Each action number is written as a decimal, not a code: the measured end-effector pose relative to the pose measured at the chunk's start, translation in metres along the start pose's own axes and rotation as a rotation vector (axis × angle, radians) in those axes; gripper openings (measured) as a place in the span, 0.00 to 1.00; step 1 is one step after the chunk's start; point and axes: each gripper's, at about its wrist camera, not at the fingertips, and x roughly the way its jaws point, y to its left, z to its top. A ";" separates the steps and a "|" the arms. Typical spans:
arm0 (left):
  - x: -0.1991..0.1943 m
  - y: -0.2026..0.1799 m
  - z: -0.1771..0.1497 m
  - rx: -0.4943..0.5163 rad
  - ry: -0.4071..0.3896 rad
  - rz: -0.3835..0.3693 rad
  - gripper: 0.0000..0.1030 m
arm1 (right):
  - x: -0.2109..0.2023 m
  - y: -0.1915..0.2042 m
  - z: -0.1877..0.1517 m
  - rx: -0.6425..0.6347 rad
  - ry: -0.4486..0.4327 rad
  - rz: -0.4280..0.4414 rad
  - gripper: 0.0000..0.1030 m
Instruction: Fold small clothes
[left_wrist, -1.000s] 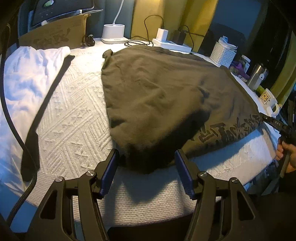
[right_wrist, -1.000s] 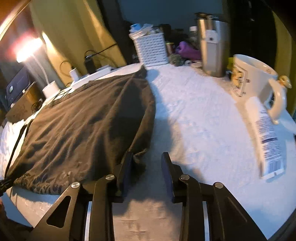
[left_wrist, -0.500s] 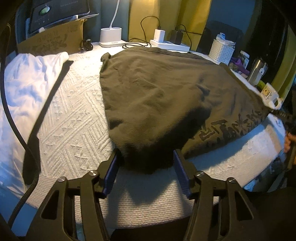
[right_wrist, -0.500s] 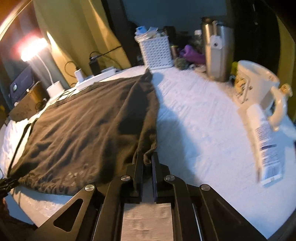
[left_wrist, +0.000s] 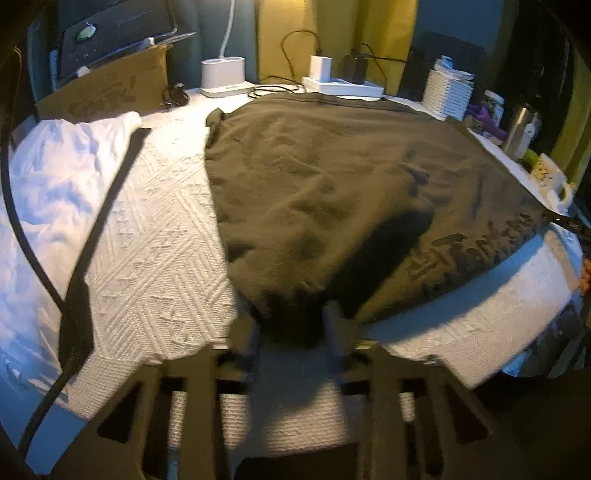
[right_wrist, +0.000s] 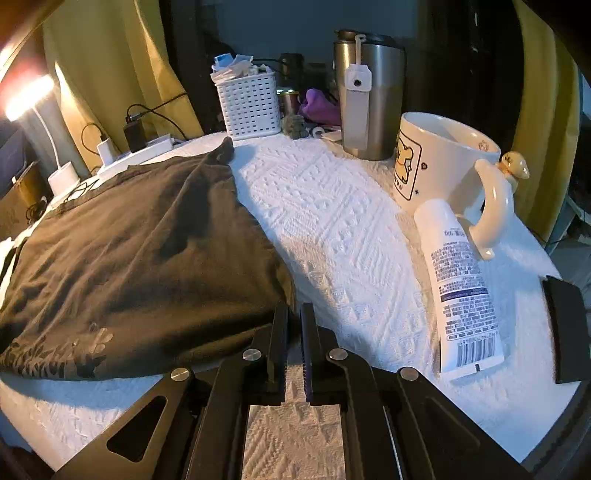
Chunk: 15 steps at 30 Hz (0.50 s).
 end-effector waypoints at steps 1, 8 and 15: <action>-0.002 -0.001 0.000 -0.004 0.002 -0.008 0.15 | -0.004 0.001 0.000 0.000 -0.004 0.001 0.05; -0.019 0.003 0.001 0.006 -0.016 -0.010 0.14 | -0.023 0.004 -0.020 0.003 0.013 -0.018 0.05; -0.014 0.008 -0.005 0.010 0.025 -0.019 0.14 | -0.034 0.006 -0.042 0.011 0.038 -0.040 0.05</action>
